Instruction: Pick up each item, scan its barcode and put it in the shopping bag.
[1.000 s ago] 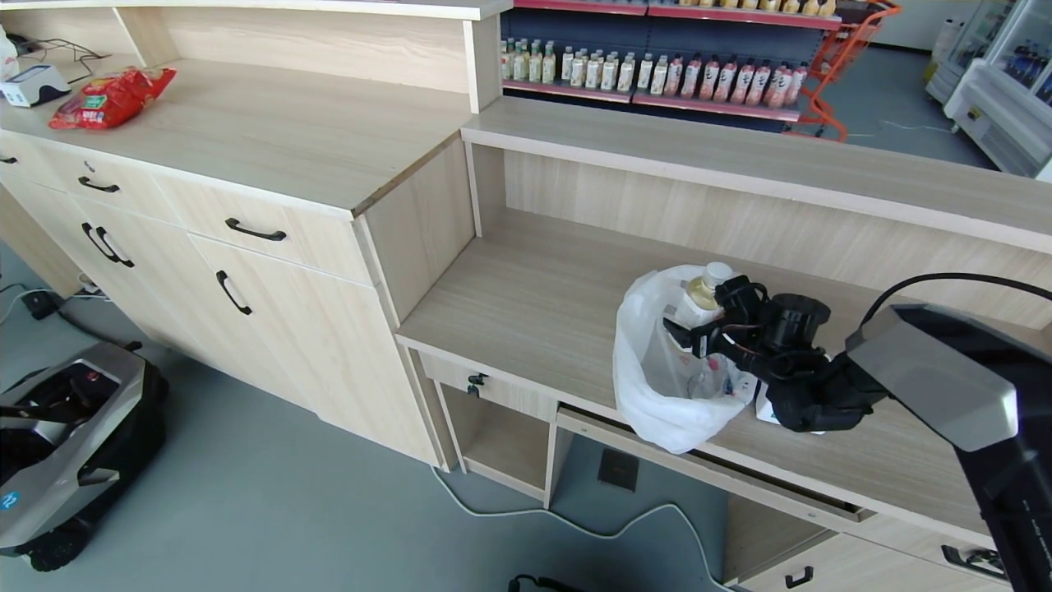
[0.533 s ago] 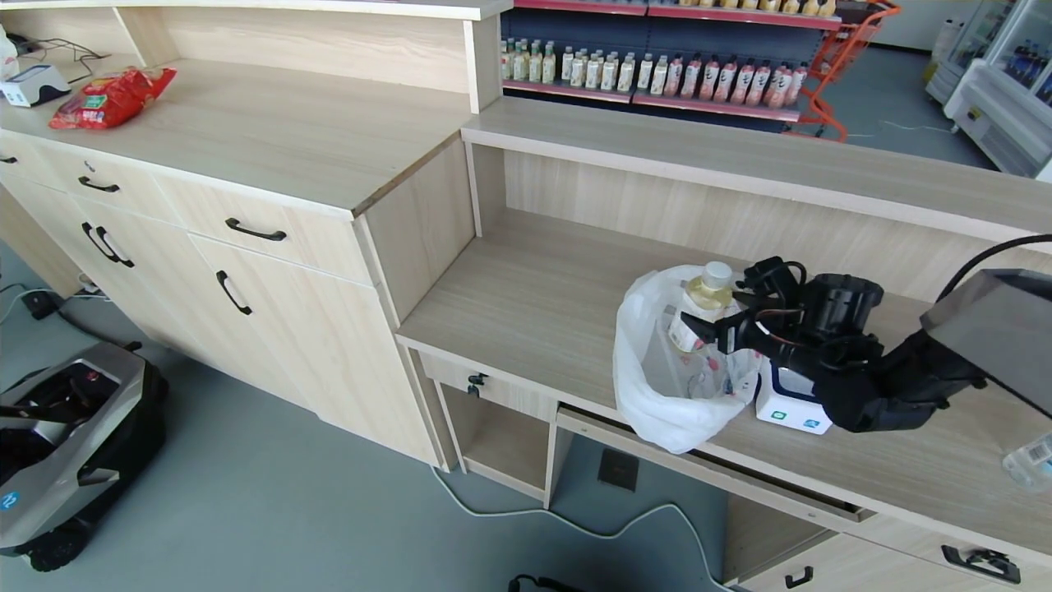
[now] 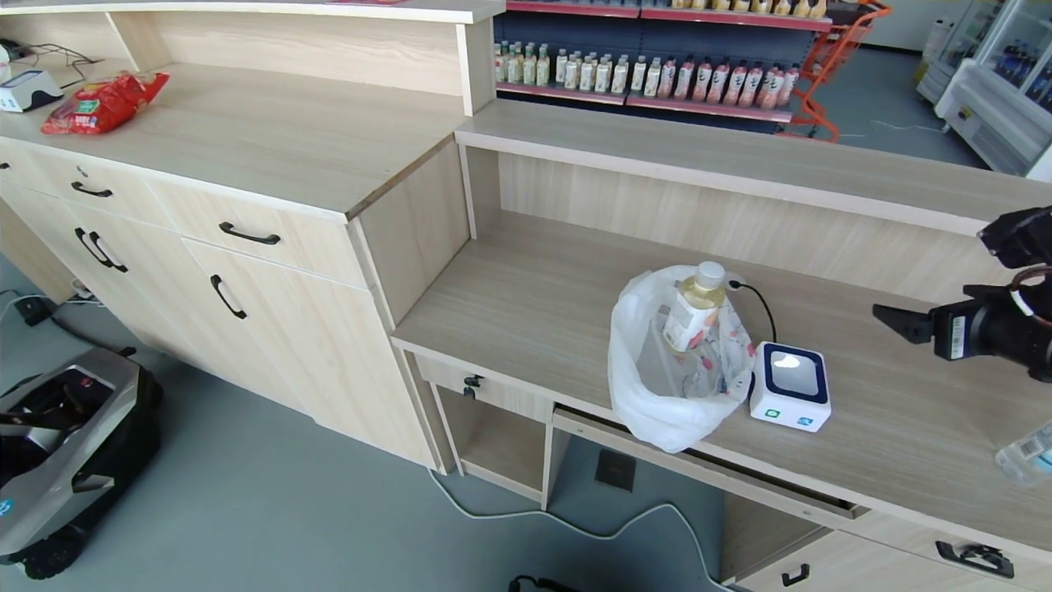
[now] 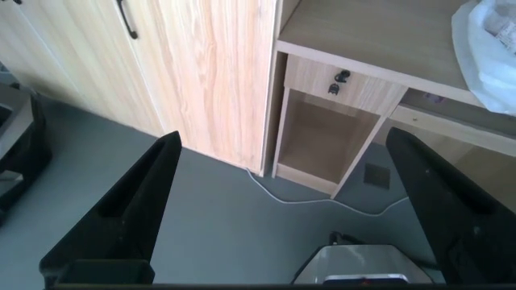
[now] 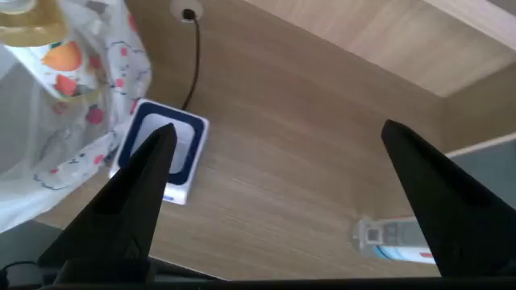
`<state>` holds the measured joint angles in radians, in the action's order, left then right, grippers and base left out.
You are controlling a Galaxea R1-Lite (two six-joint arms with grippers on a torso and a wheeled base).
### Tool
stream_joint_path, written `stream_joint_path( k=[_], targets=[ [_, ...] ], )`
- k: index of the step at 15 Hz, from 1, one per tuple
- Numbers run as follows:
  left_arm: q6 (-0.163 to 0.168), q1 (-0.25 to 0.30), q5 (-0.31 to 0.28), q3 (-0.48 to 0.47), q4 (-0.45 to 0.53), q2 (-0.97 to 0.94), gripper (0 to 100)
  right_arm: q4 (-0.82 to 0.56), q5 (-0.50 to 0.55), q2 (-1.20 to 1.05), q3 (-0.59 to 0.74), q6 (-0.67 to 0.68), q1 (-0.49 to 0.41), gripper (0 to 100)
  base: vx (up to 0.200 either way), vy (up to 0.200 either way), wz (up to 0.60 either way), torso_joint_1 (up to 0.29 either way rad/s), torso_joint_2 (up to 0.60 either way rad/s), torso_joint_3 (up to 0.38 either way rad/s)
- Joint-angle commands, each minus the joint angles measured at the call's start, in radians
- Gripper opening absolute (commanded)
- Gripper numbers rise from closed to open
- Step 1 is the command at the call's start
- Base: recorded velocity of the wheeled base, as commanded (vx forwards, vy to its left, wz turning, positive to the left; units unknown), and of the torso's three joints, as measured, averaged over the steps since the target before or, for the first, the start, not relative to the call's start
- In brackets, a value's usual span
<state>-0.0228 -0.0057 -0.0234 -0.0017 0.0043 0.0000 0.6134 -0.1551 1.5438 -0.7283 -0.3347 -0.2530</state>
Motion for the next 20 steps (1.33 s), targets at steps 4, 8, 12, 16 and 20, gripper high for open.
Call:
stream_joint_path(
  k=[4, 8, 12, 16, 20],
  targets=[
    [0.000, 0.000, 0.000, 0.000, 0.000, 0.000, 100, -0.030, 0.425, -0.139, 0.145, -0.018, -0.236, 100, 0.000, 0.000, -0.60, 0.001, 0.00, 0.002],
    [0.000, 0.000, -0.001, 0.000, 0.000, 0.000, 100, -0.109, 0.517, -0.057, 0.167, 0.278, -0.313, 100, 0.000, 0.000, -0.15, -0.001, 0.00, 0.003],
    [0.000, 0.000, 0.000, 0.000, 0.000, 0.000, 100, 0.088, 0.413, 0.110, 0.161, 0.333, -0.324, 100, 0.000, 0.000, 0.00, 0.000, 0.00, 0.000],
    [0.000, 0.000, -0.001, 0.000, 0.000, 0.000, 100, 0.321, 0.233, 0.271, 0.130, 0.154, -0.292, 100, 0.000, 0.000, 0.00, 0.000, 0.00, 0.000],
    [0.000, 0.000, -0.001, -0.001, 0.000, 0.000, 100, 0.413, 0.223, 0.381, 0.121, 0.118, -0.249, 100, 0.000, 0.000, 0.00, 0.000, 0.00, 0.000]
  ],
)
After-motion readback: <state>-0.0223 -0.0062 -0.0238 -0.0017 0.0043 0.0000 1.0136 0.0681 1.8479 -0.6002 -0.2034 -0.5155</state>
